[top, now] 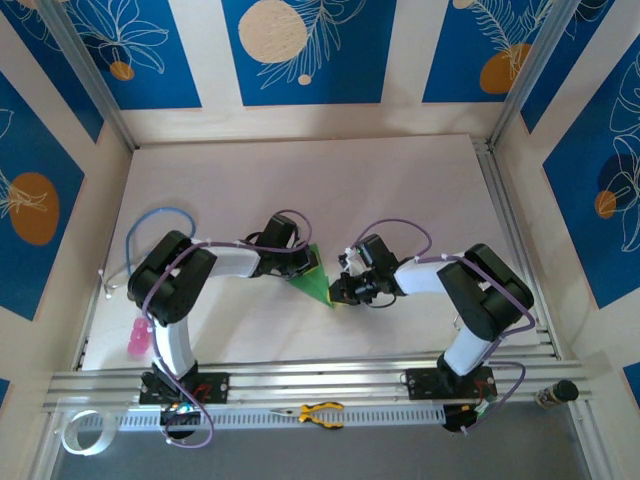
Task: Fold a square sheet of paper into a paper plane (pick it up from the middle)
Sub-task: Fourth fold the wing at the center of the table.
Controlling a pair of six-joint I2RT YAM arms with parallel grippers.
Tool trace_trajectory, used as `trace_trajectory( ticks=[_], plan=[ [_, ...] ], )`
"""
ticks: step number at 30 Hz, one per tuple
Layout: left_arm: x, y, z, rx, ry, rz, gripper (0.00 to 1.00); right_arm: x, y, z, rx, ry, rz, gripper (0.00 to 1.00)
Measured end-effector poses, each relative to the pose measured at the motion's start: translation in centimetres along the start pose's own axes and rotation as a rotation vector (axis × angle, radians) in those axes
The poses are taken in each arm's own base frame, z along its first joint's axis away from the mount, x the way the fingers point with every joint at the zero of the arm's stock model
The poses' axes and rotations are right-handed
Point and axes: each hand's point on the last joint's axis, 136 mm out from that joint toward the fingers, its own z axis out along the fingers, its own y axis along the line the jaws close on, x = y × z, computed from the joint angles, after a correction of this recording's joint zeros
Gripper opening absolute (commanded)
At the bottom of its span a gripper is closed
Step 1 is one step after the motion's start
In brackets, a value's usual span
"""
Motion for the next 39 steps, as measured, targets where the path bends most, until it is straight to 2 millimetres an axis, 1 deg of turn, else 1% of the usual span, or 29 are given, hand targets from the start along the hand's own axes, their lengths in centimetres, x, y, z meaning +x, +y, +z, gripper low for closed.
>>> trace_trajectory(
  ticks=[39],
  plan=[
    [0.0,-0.01,0.0,0.0,0.0,0.001,0.09,0.07,-0.01,0.19,0.03,-0.005,-0.01,0.1]
  ],
)
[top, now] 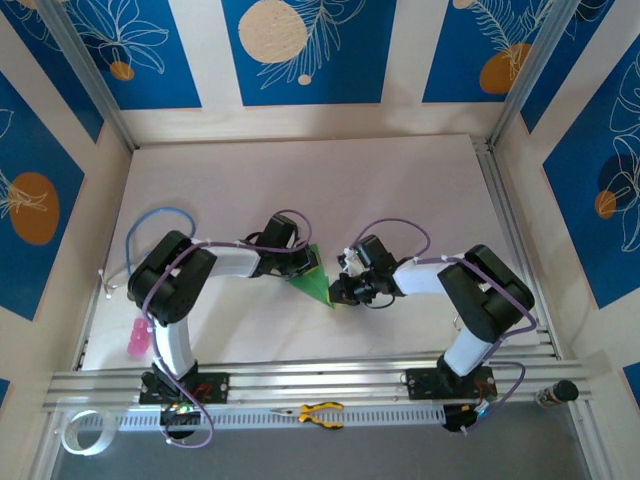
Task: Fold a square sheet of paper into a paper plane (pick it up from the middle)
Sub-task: Fourth fold the wing at the center of the table.
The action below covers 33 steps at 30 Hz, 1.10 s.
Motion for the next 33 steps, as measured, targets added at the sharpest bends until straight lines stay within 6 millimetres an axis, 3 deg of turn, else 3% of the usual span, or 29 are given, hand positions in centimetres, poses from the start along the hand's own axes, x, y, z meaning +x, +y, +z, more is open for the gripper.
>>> trace_trajectory(
  ticks=[33],
  plan=[
    [0.0,0.02,0.01,-0.001,0.0,0.003,0.09,0.03,0.1,-0.02,0.032,-0.004,-0.009,0.14]
  ],
)
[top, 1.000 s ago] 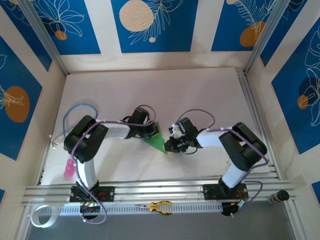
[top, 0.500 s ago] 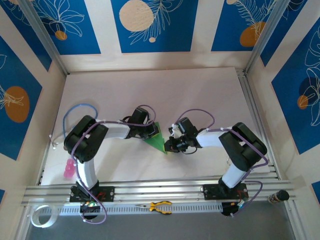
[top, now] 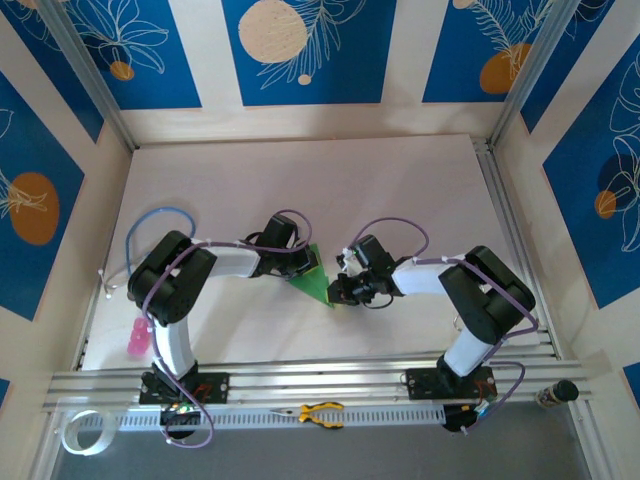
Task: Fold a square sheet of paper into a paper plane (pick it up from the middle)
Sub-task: Fourth fold the wing at the center of the table.
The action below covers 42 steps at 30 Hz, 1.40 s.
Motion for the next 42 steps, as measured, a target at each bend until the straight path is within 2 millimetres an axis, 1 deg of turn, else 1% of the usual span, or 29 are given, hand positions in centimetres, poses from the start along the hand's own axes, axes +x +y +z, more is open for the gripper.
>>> trace_trajectory(
  ticks=[17,24,30,34,39,42],
  plan=[
    [0.0,0.0,0.0,0.0,0.001,0.0,0.09,0.5,-0.3,-0.4,0.031,-0.008,-0.002,0.15],
    [0.0,0.0,0.0,0.0,0.001,0.0,0.09,0.5,-0.4,-0.4,0.035,-0.008,-0.001,0.11],
    [0.0,0.0,0.0,0.0,0.001,-0.001,0.09,0.7,-0.4,-0.5,0.035,-0.007,-0.001,0.14],
    [0.0,0.0,0.0,0.0,0.001,-0.001,0.09,1.0,-0.6,-0.7,0.043,-0.004,0.004,0.15],
    [0.0,0.0,0.0,0.001,0.001,0.0,0.09,1.0,-0.6,-0.7,0.044,-0.003,0.005,0.1],
    [0.1,0.0,0.0,0.002,0.004,0.0,0.09,1.1,-0.7,-0.7,0.047,-0.002,0.01,0.09]
  ],
)
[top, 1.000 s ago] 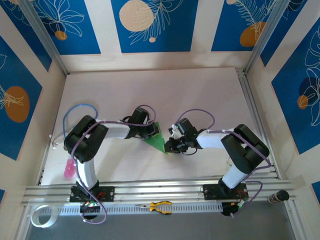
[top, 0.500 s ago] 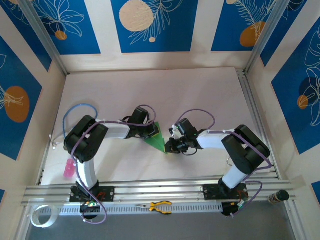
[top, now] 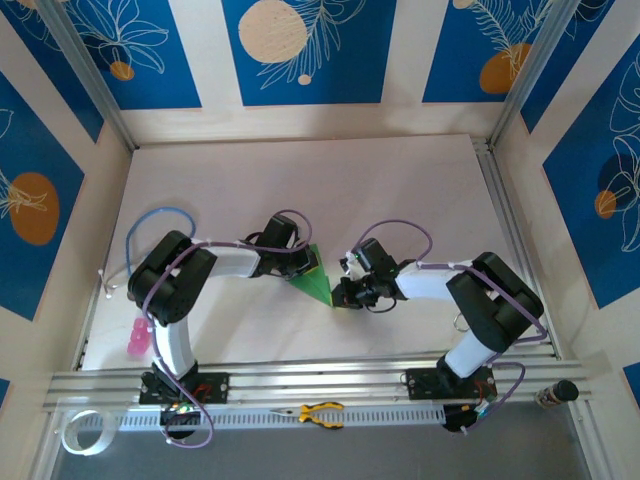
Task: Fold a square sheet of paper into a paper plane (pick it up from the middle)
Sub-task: Fourth fold the wing at the center of the table.
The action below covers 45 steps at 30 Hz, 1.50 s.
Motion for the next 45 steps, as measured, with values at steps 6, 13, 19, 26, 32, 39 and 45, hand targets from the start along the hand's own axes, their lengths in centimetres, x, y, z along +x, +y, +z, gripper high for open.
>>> trace_trajectory(
  ticks=[6,13,19,26,32,39,45],
  plan=[
    [0.0,0.0,0.0,0.002,0.001,0.0,0.09,0.1,0.0,-0.1,0.001,0.001,0.005,0.15],
    [0.0,0.0,0.0,0.002,0.002,0.0,0.08,1.0,0.0,-1.4,0.02,0.006,0.023,0.18],
    [0.0,0.0,0.0,0.002,0.002,0.0,0.08,0.2,1.6,-3.2,-0.02,-0.027,0.003,0.15],
    [0.0,-0.1,0.0,0.003,0.001,0.001,0.08,-2.3,4.5,-2.3,-0.081,-0.015,-0.039,0.03],
    [0.0,-0.1,0.0,0.003,0.001,0.001,0.09,-3.3,4.4,-0.2,-0.034,0.001,-0.045,0.0],
    [0.0,-0.1,0.0,0.003,0.001,0.001,0.09,-2.7,2.1,1.5,0.03,0.014,-0.013,0.0],
    [0.0,0.0,0.0,0.003,0.003,0.0,0.08,-2.1,1.5,1.5,0.008,-0.02,-0.022,0.01]
  ],
)
